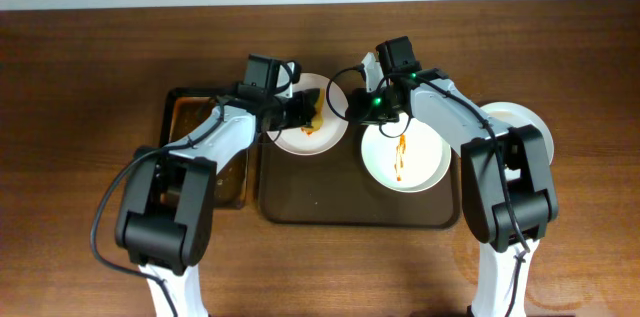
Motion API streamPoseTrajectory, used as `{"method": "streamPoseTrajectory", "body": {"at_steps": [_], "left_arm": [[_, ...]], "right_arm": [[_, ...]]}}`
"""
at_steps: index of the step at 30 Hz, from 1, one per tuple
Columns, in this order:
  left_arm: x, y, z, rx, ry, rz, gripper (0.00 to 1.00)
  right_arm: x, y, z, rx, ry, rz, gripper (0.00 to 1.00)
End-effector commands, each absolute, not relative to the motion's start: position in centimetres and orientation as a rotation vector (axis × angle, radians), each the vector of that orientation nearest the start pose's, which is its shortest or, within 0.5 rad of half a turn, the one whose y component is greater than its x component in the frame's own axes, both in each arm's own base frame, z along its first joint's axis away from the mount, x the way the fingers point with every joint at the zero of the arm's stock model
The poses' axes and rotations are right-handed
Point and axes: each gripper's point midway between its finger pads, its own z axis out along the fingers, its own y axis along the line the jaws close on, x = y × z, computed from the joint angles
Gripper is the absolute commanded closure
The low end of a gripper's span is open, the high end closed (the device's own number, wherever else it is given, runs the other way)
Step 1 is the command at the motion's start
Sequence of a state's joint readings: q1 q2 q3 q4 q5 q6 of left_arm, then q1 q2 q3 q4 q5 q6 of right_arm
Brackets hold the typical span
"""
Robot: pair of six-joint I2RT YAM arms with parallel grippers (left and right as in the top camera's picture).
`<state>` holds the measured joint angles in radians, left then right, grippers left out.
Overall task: Clean dirty plates on tray and stack at the side
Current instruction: 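Scrub the back-left plate with the sponge in the left gripper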
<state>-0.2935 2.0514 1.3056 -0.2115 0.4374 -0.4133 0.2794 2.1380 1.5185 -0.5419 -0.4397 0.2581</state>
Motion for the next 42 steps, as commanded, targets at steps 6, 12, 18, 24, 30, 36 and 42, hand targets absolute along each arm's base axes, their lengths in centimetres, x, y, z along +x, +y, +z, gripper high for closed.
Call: {"method": "streamPoseTrajectory", "body": {"at_steps": [6, 12, 18, 24, 30, 36, 42], "left_arm": [[45.4, -22.2, 4.1, 0.031, 2.588, -0.903, 1.00], [45.2, -22.3, 4.1, 0.034, 2.593, -0.915, 1.00], [44.5, -22.7, 2.4, 0.032, 2.638, -0.903, 1.00], [43.0, -24.2, 0.6, 0.061, 2.697, -0.911, 1.00], [44.7, -20.1, 0.3, -0.038, 2.694, -0.786, 1.00], [44.8, -13.9, 2.1, -0.017, 2.716, -0.556, 1.00], [43.7, -14.7, 7.4, 0.047, 2.657, -0.637, 1.00]], "right_arm": [[44.6, 22.1, 3.1, -0.152, 2.774, 0.770, 0.80], [44.4, 21.8, 2.4, -0.030, 2.814, 0.696, 0.85], [44.2, 21.4, 1.9, 0.003, 2.827, 0.674, 0.90], [44.2, 21.4, 1.9, 0.003, 2.828, 0.673, 0.90], [43.8, 21.3, 1.8, 0.007, 2.847, 0.667, 0.92], [43.8, 21.1, 1.7, 0.011, 2.850, 0.666, 0.96], [43.7, 21.1, 1.9, 0.009, 2.852, 0.665, 0.96]]}}
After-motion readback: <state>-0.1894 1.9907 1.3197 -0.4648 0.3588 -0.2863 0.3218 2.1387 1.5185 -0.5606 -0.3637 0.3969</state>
